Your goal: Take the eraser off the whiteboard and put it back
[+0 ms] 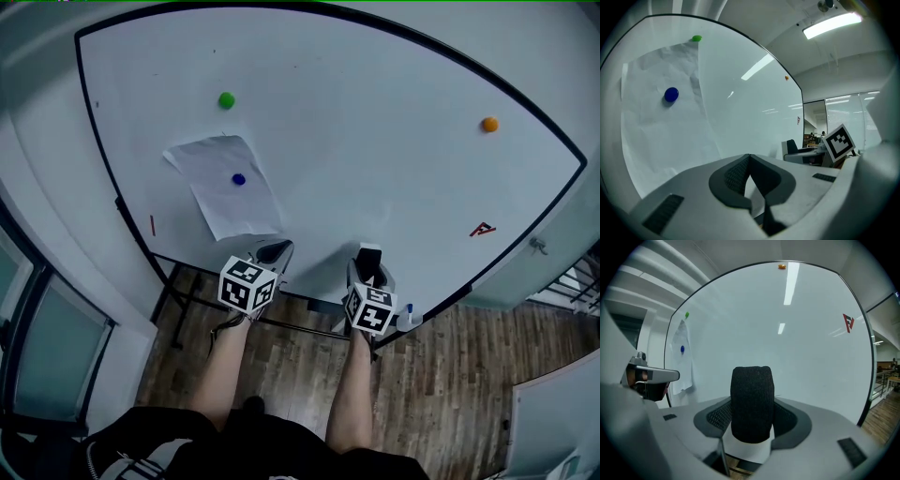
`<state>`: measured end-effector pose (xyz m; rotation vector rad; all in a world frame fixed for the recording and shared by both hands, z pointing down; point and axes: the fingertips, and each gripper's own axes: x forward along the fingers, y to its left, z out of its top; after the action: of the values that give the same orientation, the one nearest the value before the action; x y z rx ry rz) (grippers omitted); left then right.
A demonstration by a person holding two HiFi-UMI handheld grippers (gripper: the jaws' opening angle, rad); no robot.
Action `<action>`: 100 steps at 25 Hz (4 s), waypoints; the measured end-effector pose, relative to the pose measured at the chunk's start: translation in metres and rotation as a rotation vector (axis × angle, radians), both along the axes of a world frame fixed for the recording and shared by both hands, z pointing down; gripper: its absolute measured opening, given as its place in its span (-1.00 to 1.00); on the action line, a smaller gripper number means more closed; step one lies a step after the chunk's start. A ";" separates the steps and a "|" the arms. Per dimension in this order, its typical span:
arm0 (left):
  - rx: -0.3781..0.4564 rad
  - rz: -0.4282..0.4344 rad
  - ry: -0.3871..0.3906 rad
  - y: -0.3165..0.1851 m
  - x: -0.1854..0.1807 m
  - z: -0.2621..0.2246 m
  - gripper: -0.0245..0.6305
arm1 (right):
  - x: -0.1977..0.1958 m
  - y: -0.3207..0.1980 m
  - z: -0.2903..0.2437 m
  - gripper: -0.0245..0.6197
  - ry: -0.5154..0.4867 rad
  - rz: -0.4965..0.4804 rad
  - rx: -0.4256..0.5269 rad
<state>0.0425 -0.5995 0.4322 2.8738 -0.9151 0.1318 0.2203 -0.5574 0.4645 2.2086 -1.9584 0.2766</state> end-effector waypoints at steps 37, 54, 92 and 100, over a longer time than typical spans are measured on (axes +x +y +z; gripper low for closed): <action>-0.008 -0.005 -0.060 0.065 0.023 0.013 -0.87 | 0.003 0.058 0.016 -0.09 -0.086 -0.087 0.008; 0.023 -0.079 -0.046 0.187 0.027 0.002 -0.87 | 0.009 0.175 0.004 -0.52 -0.067 -0.190 0.034; -0.046 -0.049 -0.055 0.389 0.018 0.067 -0.87 | -0.025 0.377 0.047 -0.85 -0.060 -0.284 -0.022; -0.059 -0.037 -0.070 0.392 0.025 0.076 -0.87 | -0.022 0.382 0.056 -0.85 -0.054 -0.281 -0.039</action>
<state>0.0678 -0.2071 0.5078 2.8130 -0.9589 0.2534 0.1988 -0.1759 0.5207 1.8890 -2.2371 0.3335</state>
